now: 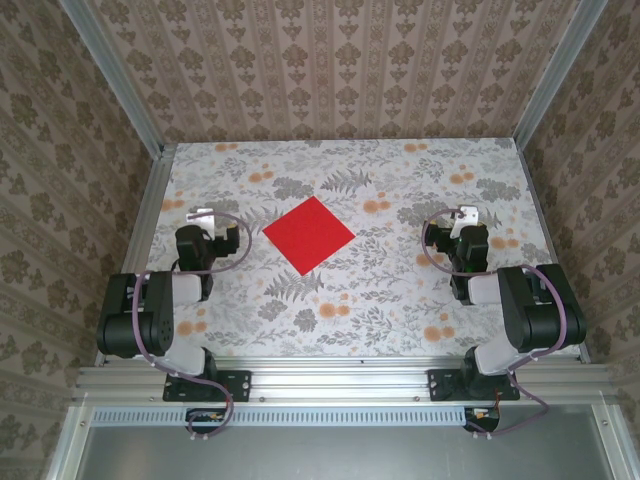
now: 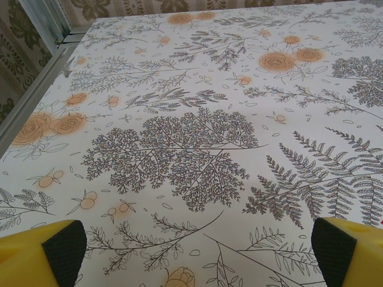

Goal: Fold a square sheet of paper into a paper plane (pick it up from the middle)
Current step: Move the square sheet of paper to the center of the table.

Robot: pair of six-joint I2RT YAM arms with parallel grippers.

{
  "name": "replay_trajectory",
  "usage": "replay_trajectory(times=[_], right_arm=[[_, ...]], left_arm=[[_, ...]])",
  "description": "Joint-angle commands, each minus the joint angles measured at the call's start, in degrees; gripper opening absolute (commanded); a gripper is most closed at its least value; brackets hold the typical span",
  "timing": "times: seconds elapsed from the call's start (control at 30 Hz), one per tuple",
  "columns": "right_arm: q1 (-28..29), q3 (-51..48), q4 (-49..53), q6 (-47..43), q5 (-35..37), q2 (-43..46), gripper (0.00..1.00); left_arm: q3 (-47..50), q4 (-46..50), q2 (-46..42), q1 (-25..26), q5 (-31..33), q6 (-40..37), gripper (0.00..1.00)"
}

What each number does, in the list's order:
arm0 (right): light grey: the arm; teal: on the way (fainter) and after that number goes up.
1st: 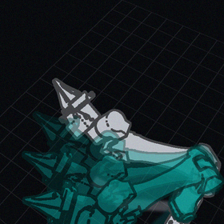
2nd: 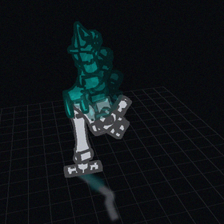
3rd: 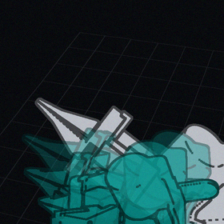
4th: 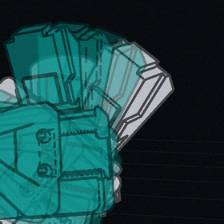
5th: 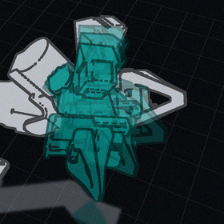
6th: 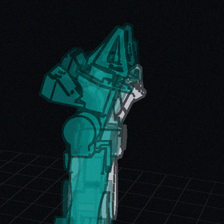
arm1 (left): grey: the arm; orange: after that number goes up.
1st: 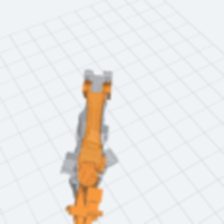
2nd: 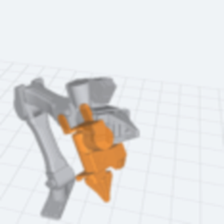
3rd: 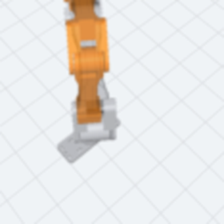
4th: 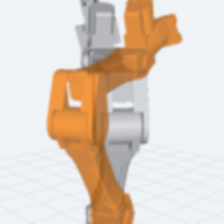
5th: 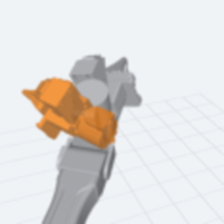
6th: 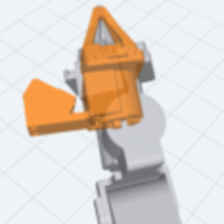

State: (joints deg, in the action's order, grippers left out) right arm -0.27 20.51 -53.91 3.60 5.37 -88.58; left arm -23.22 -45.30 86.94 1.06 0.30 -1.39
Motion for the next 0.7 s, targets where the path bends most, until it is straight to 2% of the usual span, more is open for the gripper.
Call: replay_trajectory(times=[0.0, 0.07, 0.2, 0.27, 0.37, 0.43, 0.5, 0.6, 0.67], right_arm=[[0.04, -0.62, -2.07, -0.11, -1.56, 2.12, 1.0], [0.69, -0.54, 1.86, -0.82, -0.43, 6.4, 1.0], [4.03, 2.89, 14.02, -1.55, 7.77, 15.49, 1.0], [4.99, 4.95, 19.18, 0.69, 9.19, 18.9, 1.0], [6.83, 12.01, 34.15, 5.88, 8.67, 22.6, 1.0], [7.93, 18.75, 46.07, 10.99, 7.21, 22.41, 1.0], [9.09, 24.22, 53.74, 15.21, 2.92, 20.72, 1.0], [12.7, 30.2, 57.53, 19.52, -4.75, 17.25, 1.0], [16.29, 32.91, 56.92, 21.08, -7.31, 14.59, 1.0]], left_arm=[[-2.47, 3.84, -1.95, -0.02, 0.63, -1.28, 1.0], [-3.4, 7.2, -4.14, -0.23, 1.93, -0.52, 1.0], [-4.99, 14.66, -9.22, -0.4, 4.25, 1.02, 1.0], [-6.04, 19.22, -11.77, -0.36, 5.4, 2.88, 1.0], [-7.62, 25.75, -17.04, -0.44, 5.94, 7.71, 1.0], [-9.36, 31.41, -20.93, -0.37, 5.51, 11.12, 1.0], [-11.97, 37.85, -23.86, -0.46, 4.18, 14.0, 1.0], [-18.23, 49.89, -26.51, -0.45, -0.98, 14.43, 1.0], [-20.85, 54.17, -27.84, -0.43, -4.04, 13.92, 1.0]])
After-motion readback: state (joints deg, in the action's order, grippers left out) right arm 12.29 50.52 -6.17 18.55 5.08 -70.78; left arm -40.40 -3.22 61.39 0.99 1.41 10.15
